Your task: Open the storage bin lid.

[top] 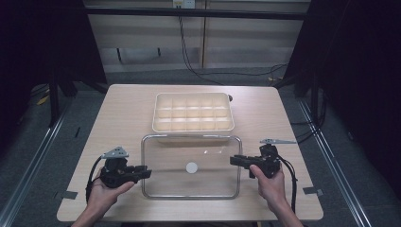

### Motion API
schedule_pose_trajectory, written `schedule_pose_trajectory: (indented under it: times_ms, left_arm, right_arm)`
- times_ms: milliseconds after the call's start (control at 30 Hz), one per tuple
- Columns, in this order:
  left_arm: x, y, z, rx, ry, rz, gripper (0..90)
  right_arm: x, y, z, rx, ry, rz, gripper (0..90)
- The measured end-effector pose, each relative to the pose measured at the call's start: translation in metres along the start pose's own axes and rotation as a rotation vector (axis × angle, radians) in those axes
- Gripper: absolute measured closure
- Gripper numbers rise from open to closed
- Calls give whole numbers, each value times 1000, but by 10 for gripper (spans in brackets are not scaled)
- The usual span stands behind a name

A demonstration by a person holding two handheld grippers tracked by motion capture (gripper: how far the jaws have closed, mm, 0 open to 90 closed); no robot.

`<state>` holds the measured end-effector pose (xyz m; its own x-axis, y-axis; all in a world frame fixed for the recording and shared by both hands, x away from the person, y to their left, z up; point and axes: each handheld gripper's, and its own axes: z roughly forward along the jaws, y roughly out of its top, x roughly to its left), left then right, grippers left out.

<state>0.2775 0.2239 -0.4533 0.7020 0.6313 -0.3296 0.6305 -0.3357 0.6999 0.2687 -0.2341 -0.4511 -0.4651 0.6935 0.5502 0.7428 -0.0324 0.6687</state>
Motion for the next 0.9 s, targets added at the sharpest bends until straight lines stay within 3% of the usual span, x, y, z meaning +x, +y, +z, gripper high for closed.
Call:
schedule_pose_trajectory:
  times_ms: [367, 700, 800, 900]
  left_arm:
    - [7, -4, 8, 17, 8, -10, 631]
    - [16, -2, 18, 52, 7, -33, 610]
    - [18, -2, 21, 76, 24, -30, 606]
    - [21, -2, 24, 89, 8, -55, 602]
  right_arm:
    - [-3, -3, 12, 16, -48, -39, 633]
    - [-13, -3, 25, 68, -82, -39, 576]
    - [-17, -5, 29, 76, -86, -30, 566]
    - [-20, -7, 33, 84, -94, -20, 547]
